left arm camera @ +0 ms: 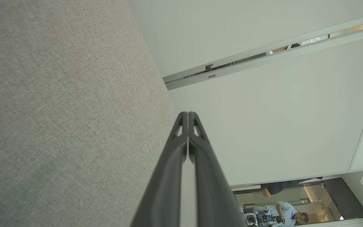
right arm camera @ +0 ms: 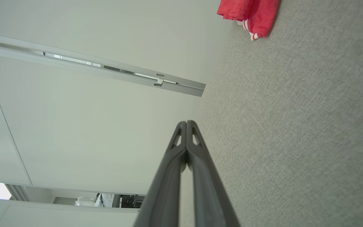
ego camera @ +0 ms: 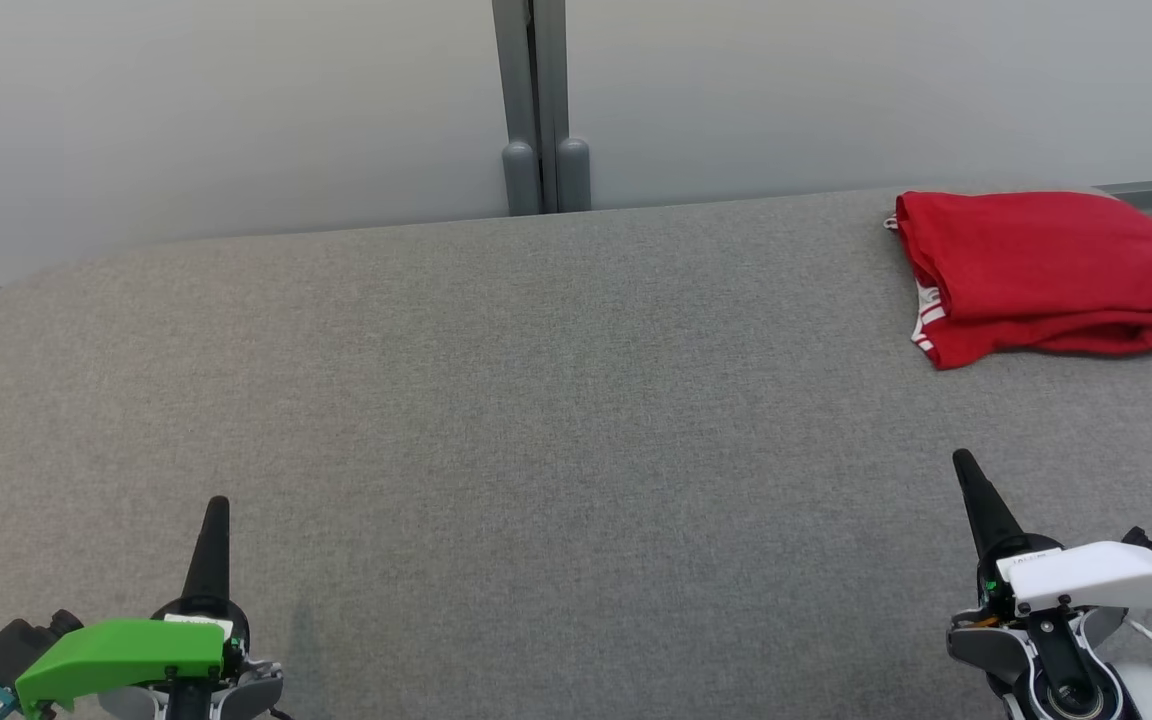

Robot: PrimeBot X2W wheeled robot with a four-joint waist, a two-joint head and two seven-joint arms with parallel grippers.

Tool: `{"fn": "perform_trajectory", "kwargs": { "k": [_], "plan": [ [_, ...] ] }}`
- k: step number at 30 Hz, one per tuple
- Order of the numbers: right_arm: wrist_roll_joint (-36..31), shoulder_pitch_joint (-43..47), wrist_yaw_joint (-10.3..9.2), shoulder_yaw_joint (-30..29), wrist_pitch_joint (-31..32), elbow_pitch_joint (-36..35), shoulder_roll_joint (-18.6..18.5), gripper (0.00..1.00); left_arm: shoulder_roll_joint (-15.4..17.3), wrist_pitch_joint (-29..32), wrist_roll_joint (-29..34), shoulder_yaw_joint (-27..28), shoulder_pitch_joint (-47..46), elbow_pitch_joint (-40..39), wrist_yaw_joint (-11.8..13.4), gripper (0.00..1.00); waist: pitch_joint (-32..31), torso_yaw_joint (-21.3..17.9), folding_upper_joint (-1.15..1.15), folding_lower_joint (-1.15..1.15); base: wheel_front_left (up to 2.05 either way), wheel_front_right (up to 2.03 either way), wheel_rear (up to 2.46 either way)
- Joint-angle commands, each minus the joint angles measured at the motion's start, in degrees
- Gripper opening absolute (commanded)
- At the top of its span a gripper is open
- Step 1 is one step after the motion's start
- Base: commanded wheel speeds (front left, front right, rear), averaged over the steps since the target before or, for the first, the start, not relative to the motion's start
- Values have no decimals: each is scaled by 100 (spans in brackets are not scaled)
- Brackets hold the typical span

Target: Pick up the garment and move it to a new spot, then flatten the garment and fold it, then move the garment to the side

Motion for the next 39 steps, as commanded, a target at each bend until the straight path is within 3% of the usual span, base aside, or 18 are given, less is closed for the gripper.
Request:
{"fn": "perform_trajectory", "kwargs": {
  "k": [1,39],
  "plan": [
    [144,-84,3,-43,43,-3,4,0,47,33,-122,36,-127,-17,-43,0,4,2,0,0,0,0,0],
    [1548,-251,2,-395,472,126,124,0,22,438,-1560,271,-405,143,-237,0,115,57,0,0,0,0,0]
  ]
}}
